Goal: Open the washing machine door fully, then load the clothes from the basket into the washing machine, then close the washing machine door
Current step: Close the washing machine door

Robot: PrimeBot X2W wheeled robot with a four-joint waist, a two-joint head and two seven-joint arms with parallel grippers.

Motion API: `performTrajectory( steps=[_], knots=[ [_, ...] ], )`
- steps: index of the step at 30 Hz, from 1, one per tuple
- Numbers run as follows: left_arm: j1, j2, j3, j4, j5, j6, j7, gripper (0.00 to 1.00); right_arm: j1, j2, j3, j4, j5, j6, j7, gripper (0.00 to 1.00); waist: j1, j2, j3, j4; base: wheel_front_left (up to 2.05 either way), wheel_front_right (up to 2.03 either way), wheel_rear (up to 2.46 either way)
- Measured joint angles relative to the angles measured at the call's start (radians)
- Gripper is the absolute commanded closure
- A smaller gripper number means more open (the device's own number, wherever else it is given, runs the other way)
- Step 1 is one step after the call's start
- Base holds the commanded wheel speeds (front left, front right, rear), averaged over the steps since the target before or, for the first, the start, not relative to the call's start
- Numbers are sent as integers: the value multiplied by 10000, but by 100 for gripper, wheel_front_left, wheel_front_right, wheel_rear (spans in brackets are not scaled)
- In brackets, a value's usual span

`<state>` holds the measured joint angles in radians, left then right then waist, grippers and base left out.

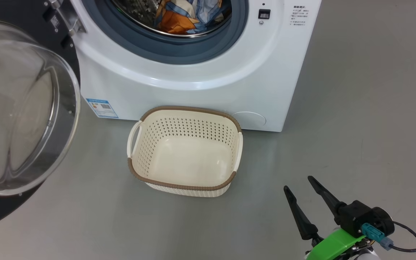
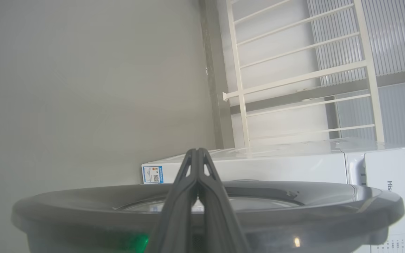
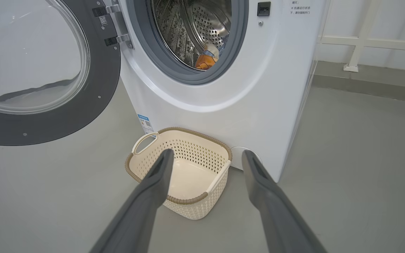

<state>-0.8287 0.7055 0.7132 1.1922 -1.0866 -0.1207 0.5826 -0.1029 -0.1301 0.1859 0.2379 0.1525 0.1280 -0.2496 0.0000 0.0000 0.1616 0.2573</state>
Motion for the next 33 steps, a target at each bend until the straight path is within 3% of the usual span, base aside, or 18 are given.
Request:
performTrajectory(
  steps=[13, 21, 33],
  knots=[
    [1140, -368, -602, -1712, -523, -29, 2362, 100, 1, 171, -65, 100, 2, 0, 0, 0, 0, 0, -292, 138, 0, 0, 0],
    [2096, -602, -746, -2454, -721, -29, 3198, 100, 3, 318, -65, 104, 4, 0, 0, 0, 0, 0, -485, 210, 0, 0, 0],
    [2959, -1490, -602, -4023, -1701, -29, 4573, 100, 9, 422, -75, 115, 23, 0, 0, 0, 0, 0, -755, 276, 0, 0, 0]
  ],
)
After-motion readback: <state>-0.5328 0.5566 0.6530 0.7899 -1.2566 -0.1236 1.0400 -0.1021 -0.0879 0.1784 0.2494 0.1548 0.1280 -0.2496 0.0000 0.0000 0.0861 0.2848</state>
